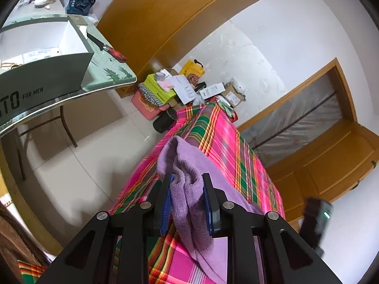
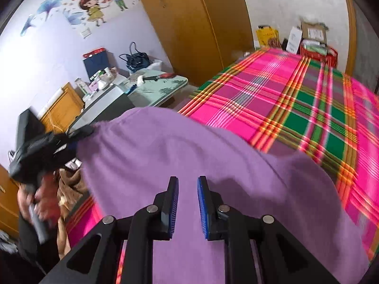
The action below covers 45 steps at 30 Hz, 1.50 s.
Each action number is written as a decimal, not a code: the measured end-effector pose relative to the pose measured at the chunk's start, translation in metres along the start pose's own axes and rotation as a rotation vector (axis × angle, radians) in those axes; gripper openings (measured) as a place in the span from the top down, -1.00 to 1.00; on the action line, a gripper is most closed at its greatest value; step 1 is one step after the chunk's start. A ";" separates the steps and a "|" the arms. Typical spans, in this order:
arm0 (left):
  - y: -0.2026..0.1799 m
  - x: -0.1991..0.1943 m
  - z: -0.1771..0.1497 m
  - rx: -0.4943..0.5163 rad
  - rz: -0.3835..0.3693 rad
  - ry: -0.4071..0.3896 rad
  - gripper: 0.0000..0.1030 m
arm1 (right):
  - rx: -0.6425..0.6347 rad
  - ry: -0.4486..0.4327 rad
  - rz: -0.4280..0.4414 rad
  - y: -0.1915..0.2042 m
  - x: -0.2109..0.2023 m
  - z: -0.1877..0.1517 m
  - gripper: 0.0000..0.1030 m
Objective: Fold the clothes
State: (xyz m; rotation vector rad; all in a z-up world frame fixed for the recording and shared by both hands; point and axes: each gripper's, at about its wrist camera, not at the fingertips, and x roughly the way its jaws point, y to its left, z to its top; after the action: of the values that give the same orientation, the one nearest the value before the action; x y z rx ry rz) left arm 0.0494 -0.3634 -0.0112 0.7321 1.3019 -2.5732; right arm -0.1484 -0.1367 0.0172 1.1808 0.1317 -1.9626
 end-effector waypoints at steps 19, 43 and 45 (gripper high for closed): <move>-0.021 -0.002 0.005 0.058 -0.052 -0.005 0.53 | 0.163 0.009 -0.011 -0.042 0.028 0.029 0.90; -0.072 -0.020 0.005 0.172 -0.148 -0.010 0.53 | 0.158 0.081 0.118 -0.020 -0.003 -0.047 0.88; -0.084 -0.021 0.003 0.200 -0.169 -0.006 0.53 | 0.207 0.047 0.112 -0.031 -0.010 -0.045 0.88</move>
State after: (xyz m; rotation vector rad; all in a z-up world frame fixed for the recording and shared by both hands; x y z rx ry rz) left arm 0.0363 -0.3161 0.0598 0.6724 1.1624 -2.8695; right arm -0.1367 -0.0891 -0.0097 1.3380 -0.1148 -1.8847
